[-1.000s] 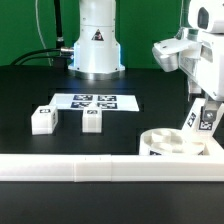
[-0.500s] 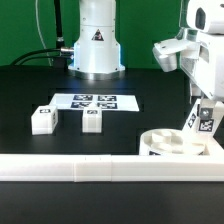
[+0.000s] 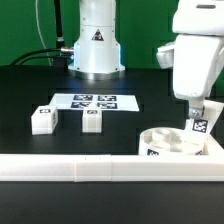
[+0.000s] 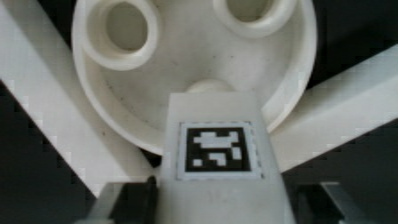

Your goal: Assemble stool

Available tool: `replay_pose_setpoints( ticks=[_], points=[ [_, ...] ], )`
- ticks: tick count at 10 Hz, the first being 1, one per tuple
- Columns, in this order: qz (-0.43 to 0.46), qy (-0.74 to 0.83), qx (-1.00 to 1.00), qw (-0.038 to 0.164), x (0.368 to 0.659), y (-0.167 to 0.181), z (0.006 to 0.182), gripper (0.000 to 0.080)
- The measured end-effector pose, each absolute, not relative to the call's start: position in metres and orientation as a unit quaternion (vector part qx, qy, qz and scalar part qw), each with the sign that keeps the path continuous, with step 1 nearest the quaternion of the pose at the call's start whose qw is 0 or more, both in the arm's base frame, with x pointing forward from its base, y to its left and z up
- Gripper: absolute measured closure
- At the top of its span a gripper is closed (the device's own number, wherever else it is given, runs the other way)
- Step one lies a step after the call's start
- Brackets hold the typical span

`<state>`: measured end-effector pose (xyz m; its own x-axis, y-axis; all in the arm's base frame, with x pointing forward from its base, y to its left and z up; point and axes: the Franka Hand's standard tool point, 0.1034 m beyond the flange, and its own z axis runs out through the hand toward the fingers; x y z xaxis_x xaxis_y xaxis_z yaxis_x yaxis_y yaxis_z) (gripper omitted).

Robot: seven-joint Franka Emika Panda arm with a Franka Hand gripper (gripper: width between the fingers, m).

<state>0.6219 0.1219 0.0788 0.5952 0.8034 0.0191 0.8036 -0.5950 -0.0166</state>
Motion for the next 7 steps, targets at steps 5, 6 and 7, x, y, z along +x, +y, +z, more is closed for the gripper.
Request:
replay_pose_setpoints(
  ticks=[5,6,7],
  points=[
    [-0.003,-0.286,-0.958,0.012,0.622,0.1214,0.0786,0.0462],
    [-0.003,-0.257,-0.966,0.013,0.622,0.1214,0.0785,0.0462],
    [-0.002,-0.211,-0.977,0.013,0.622,0.1215,0.0785,0.0462]
  ],
)
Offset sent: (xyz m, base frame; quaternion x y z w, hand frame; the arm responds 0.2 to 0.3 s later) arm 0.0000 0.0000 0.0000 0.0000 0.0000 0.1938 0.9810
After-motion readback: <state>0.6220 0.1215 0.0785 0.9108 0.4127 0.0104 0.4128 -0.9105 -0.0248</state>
